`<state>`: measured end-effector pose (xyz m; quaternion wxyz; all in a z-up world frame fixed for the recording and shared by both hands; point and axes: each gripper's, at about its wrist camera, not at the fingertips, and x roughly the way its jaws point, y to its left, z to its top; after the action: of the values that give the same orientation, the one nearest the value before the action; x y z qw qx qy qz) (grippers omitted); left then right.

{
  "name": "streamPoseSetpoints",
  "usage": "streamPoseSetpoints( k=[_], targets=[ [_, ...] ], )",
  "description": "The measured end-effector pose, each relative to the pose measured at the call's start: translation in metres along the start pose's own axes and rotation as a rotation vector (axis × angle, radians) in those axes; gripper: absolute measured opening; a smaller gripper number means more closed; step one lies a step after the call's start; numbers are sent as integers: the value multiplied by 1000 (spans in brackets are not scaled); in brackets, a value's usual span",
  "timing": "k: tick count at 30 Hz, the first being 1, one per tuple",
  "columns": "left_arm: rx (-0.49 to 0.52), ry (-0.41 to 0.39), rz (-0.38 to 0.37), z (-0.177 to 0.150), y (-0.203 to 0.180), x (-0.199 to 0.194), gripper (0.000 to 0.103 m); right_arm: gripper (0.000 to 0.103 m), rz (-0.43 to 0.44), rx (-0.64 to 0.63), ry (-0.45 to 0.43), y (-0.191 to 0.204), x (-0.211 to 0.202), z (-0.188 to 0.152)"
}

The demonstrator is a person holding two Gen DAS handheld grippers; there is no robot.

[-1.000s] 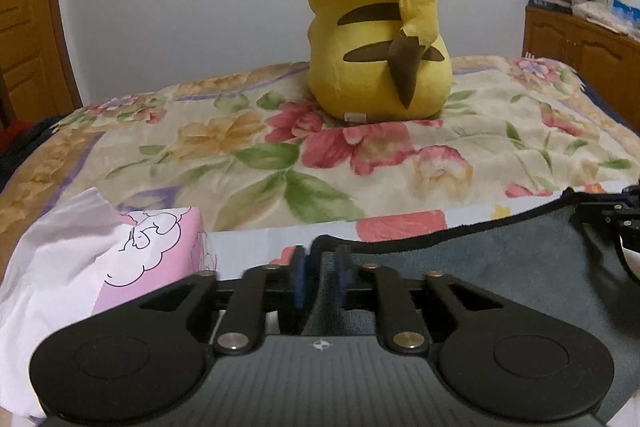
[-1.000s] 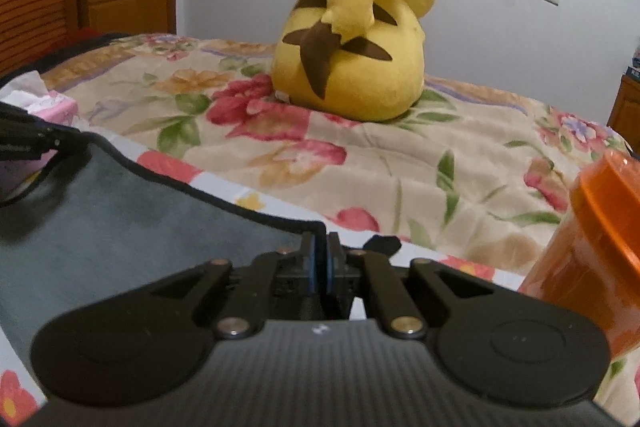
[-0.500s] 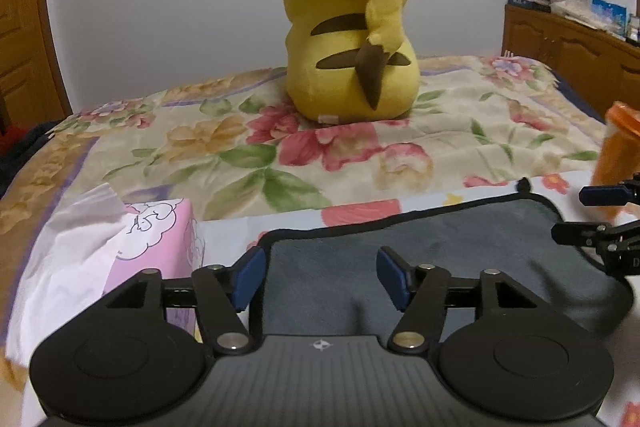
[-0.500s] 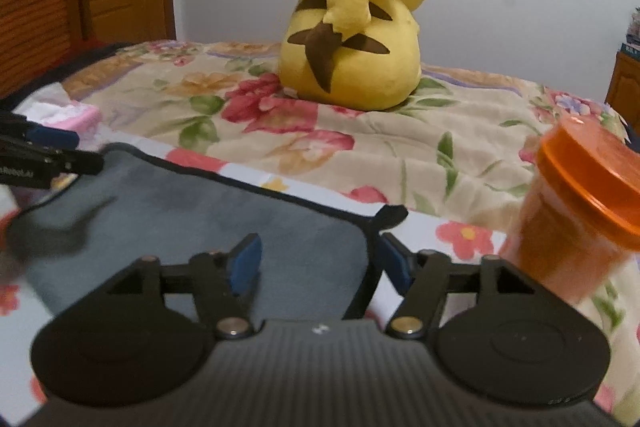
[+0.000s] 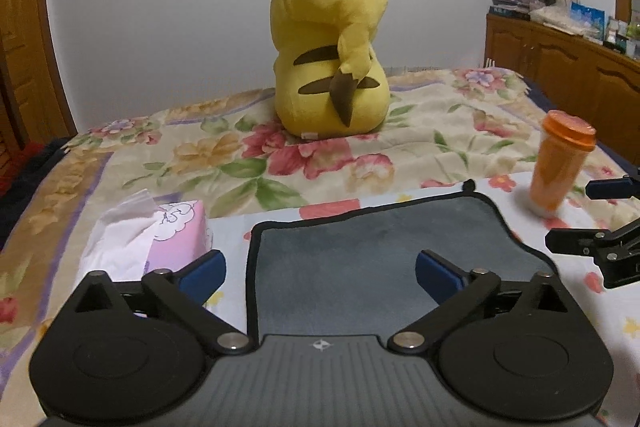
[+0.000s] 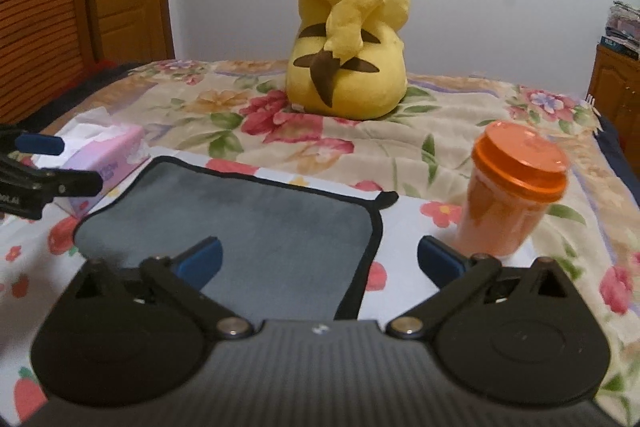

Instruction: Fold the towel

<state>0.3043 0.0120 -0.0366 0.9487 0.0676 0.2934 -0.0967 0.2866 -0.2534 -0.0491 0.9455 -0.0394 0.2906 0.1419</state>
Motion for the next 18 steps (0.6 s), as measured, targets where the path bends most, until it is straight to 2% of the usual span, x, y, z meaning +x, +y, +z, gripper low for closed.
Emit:
streamPoseSetpoints(
  k=[14, 18],
  targets=[
    [-9, -30, 33, 8, -11, -76, 103, 103, -10, 5, -58, 13, -69, 11],
    [17, -50, 63, 11, -15, -99, 103, 103, -7, 14, -68, 15, -87, 10]
  ],
)
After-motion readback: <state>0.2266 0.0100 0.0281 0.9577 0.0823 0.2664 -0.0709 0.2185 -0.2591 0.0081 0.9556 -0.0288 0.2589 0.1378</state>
